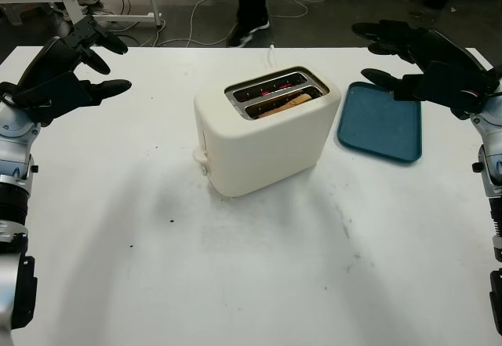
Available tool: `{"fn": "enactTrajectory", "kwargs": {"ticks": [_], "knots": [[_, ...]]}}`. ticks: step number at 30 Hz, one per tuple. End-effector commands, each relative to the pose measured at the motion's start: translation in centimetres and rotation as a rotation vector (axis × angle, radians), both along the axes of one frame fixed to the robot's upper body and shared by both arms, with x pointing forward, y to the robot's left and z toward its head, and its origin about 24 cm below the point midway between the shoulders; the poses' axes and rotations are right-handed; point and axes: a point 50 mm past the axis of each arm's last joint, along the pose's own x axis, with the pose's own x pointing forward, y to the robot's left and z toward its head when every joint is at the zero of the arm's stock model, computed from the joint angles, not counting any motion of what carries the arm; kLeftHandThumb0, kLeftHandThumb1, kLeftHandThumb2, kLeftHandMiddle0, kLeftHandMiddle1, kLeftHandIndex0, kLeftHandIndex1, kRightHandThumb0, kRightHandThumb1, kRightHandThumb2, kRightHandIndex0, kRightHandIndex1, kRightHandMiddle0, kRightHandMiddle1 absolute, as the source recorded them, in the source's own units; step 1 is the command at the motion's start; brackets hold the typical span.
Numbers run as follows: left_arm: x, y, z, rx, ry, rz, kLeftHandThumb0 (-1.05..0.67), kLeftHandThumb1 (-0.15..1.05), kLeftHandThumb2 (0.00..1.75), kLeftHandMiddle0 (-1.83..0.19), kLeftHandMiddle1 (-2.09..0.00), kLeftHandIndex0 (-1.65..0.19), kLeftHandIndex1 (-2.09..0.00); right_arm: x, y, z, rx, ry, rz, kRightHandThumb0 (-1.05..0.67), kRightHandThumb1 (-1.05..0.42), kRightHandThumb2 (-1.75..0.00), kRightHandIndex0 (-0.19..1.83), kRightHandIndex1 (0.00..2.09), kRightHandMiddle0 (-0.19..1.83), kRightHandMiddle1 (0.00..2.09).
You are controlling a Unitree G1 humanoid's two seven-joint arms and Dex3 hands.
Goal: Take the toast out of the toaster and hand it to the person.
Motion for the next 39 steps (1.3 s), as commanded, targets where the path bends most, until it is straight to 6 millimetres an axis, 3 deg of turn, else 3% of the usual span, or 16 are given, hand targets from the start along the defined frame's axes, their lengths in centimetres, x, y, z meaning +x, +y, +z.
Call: {"fn": "enactTrajectory", "kwargs": {"ticks": [1, 39], "knots": [[-0.03, -0.05, 0.11, -0.009, -0.011, -0.004, -1.05, 0.92, 0.27, 0.00, -1.71, 0.00, -1.42, -0.06, 0.08, 0.58, -0.004, -0.017, 0.003, -0.85, -0.92, -0.54, 0.00, 0.56, 0.27, 0.00], [0.07, -0.01, 0.20, 0.000, -0.012, 0.000, -1.05, 0.92, 0.27, 0.00, -1.69, 0.00, -1.41, -0.03, 0.26, 0.82, -0.014, -0.046, 0.012, -0.84, -0.92, -0.54, 0.04, 0.63, 0.32, 0.02]]}}
